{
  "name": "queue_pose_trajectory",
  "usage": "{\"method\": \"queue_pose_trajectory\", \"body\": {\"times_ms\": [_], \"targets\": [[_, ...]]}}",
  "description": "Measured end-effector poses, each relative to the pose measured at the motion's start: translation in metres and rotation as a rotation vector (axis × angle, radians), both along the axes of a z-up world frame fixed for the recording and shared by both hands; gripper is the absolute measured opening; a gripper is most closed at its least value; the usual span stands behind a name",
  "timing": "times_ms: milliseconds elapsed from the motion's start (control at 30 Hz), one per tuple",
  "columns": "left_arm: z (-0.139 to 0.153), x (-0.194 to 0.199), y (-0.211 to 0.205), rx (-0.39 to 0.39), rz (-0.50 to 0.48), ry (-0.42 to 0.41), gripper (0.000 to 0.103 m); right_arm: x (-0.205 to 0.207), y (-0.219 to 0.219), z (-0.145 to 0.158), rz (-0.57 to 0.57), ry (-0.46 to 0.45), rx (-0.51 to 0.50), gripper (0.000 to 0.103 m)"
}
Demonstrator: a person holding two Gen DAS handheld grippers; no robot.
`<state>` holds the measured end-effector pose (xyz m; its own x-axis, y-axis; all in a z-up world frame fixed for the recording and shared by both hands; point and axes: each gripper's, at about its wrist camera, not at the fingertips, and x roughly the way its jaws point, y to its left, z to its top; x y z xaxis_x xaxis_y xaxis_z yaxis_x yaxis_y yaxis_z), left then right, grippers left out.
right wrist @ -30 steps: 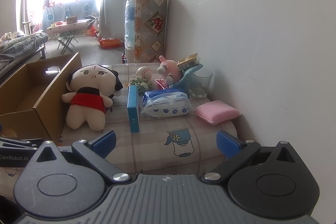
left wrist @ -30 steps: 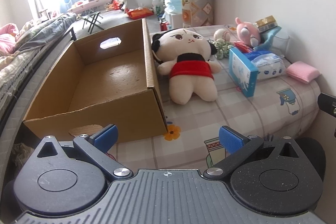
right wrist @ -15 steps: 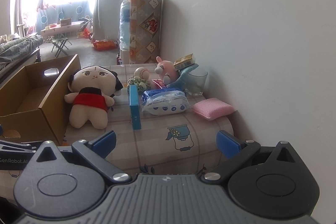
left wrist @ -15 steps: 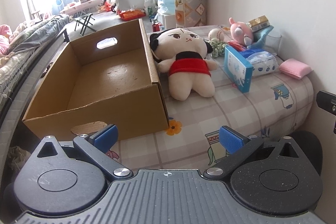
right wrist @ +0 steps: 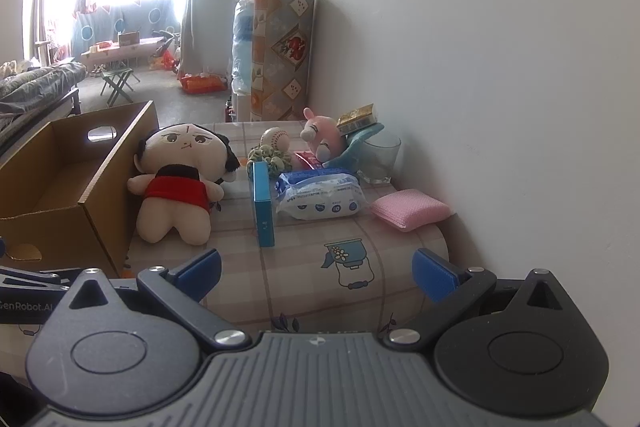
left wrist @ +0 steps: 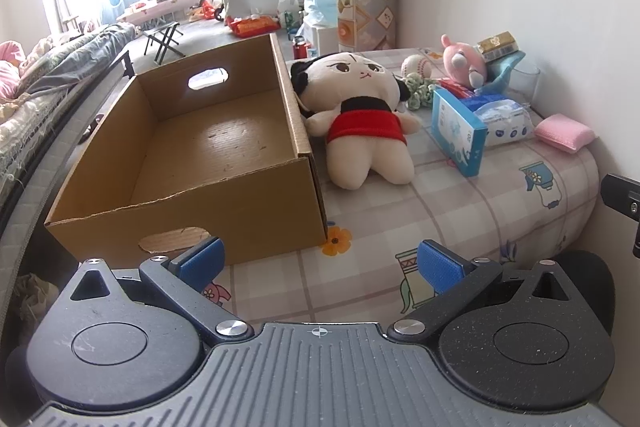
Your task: Organize soft objects
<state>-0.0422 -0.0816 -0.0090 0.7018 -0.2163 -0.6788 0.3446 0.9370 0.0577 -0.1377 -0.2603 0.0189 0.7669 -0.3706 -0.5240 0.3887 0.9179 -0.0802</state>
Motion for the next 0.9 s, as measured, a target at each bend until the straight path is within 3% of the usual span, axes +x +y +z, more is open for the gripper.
{"method": "queue_pose_trajectory", "body": {"times_ms": [600, 900], "targets": [[-0.004, 0.002, 0.003, 0.003, 0.01, -0.003, 0.103, 0.004, 0.0, -0.004, 0.014, -0.012, 0.011, 0.103], [0.014, 0.02, 0.012, -0.04, -0.06, -0.096, 0.103, 0.002, -0.009, 0.006, 0.047, -0.211, 0.049, 0.103]]}}
